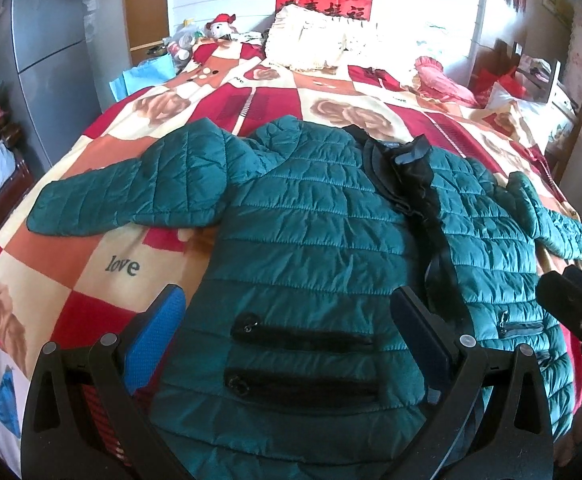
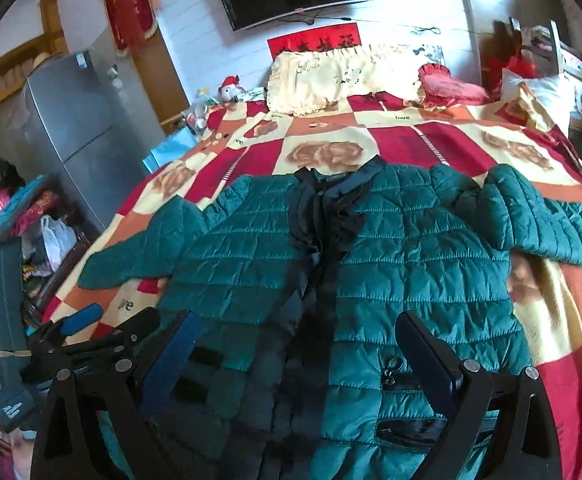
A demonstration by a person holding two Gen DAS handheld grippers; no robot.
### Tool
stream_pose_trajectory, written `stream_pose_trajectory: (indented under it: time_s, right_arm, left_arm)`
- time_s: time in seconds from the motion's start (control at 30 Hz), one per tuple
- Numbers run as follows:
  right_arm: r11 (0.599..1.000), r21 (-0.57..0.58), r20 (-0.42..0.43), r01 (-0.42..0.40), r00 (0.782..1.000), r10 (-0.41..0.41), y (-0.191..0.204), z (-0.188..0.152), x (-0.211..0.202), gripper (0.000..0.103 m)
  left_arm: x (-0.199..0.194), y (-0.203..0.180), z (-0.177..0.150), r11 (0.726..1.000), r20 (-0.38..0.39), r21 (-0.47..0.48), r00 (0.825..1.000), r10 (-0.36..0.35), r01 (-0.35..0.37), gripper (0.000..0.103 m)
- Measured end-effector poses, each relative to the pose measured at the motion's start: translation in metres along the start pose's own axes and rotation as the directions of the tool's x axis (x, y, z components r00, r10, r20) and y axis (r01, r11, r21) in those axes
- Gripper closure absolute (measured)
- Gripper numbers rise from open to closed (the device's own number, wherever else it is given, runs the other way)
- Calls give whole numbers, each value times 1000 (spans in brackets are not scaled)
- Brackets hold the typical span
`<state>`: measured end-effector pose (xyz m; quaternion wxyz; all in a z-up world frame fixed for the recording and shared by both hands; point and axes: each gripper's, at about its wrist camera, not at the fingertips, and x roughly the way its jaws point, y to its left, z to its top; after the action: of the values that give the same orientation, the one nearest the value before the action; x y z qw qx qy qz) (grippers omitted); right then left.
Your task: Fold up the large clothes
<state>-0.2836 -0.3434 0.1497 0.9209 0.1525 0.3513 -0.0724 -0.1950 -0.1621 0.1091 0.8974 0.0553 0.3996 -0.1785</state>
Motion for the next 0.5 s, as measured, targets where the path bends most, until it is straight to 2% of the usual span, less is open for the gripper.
stream_pose_trajectory:
  time_s: [0.1,0.23,0.5]
  right_arm:
    - [999,-26,19,46,999,-45,4,1,2,5]
    - [997,5,22,74,997,-74,-1,6,3,5]
    - [994,86,4,71,997,-72,-11,21,8,5]
  left_arm:
    - [2,-1,1,1000,-9,4,1000,-4,4,0]
    - [3,-4,0,1000,-17,6,1000,-14,15,0]
    - [7,-10,-1,1000,-20,19,1000,-13,13,0]
